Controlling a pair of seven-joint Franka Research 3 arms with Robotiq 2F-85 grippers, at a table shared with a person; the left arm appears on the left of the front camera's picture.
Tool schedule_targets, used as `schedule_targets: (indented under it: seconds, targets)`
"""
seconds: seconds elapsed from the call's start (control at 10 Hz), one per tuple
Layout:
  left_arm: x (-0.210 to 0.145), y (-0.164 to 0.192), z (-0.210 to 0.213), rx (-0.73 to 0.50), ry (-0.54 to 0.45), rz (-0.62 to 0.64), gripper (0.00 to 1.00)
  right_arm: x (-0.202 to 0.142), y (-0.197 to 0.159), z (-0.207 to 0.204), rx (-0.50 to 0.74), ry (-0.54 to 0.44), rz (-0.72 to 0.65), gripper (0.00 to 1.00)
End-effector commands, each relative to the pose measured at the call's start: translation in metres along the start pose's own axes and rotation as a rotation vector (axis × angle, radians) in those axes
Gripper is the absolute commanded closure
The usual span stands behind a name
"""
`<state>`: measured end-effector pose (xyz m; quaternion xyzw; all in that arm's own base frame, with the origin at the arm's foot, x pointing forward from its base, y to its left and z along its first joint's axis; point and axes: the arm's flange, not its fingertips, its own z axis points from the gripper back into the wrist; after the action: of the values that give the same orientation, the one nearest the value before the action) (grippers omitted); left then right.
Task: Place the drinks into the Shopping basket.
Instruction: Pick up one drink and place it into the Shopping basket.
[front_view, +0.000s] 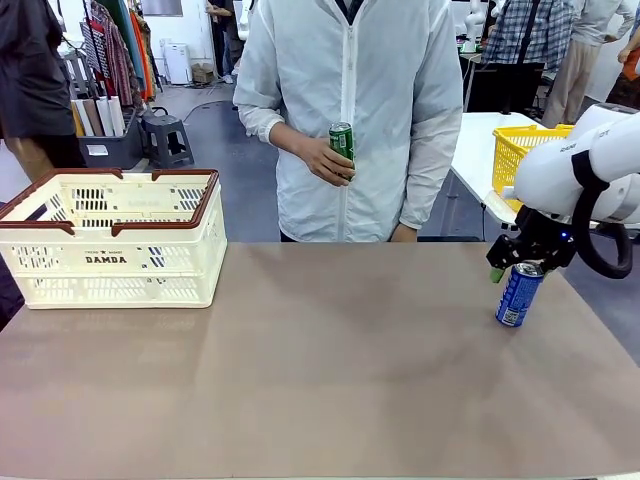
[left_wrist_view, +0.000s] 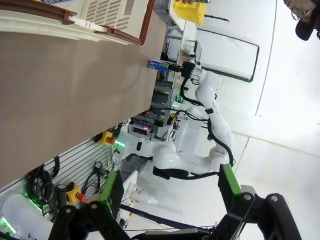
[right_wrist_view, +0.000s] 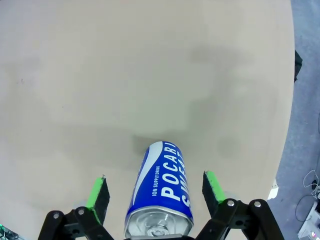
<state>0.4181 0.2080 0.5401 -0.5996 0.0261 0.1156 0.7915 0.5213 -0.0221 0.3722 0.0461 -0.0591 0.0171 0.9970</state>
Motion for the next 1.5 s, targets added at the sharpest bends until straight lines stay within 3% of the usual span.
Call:
schedule_targets:
  seconds: [0.0,0.1,0.2,0.3,0.4,1.0,1.2,1.4]
  targets:
    - [-0.002,-0.001,0.003,0.009,0.012,-0.001,0.00,0.008,0.003,0.008,-0.044,0.020,-0.011,0.00]
    - [-0.002,-0.001,0.003,0.009,0.012,-0.001,0.00,0.009,0.004,0.008,-0.052,0.030,-0.006,0.00]
    - [-0.002,-0.001,0.003,0.009,0.012,-0.001,0.00,0.008,0.005,0.007,-0.066,0.064,-0.003,0.15]
    - [-0.002,-0.001,0.003,0.009,0.012,-0.001,0.00,0.009,0.006,0.006,-0.075,0.095,-0.002,0.73]
    - [-0.002,-0.001,0.003,0.009,0.012,-0.001,0.00,0.010,0.006,0.005,-0.083,0.103,0.002,1.00]
    - [-0.002,-0.001,0.003,0.009,0.012,-0.001,0.00,0.006,0.011,0.011,-0.067,0.099,0.016,1.00]
    - [-0.002,-0.001,0.003,0.009,0.012,-0.001,0.00,-0.009,0.018,0.067,-0.061,0.056,-0.001,1.00]
    - [-0.002,-0.001,0.003,0.009,0.012,-0.001,0.00,-0.060,0.038,0.138,-0.097,0.053,-0.042,1.00]
